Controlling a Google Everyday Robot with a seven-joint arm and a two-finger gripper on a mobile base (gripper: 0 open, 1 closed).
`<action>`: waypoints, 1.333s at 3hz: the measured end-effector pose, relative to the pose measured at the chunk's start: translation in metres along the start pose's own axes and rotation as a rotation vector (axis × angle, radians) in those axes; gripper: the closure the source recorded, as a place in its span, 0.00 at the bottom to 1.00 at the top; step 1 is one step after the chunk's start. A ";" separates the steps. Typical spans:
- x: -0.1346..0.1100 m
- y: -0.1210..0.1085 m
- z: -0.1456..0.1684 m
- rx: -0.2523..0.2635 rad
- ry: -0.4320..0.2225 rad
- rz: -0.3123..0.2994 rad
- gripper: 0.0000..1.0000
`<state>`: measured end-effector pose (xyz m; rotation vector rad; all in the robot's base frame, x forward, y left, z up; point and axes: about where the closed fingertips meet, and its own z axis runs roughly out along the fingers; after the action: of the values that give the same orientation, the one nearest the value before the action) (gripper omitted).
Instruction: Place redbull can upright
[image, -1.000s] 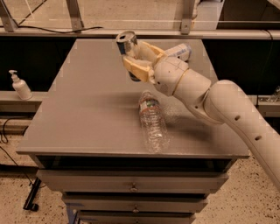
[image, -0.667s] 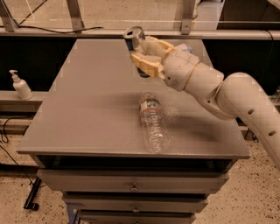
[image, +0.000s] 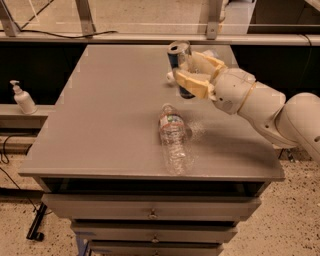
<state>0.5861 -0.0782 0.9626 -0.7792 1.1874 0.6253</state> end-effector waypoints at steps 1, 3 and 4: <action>0.004 0.003 -0.037 0.031 -0.012 0.014 1.00; 0.013 0.012 -0.097 0.061 -0.021 0.040 1.00; 0.026 0.022 -0.120 0.089 -0.047 0.073 1.00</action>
Offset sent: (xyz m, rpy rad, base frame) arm -0.0701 -0.0929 -0.0289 0.0420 0.0143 -0.0642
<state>0.5084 -0.1609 0.9120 -0.6455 1.1968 0.6427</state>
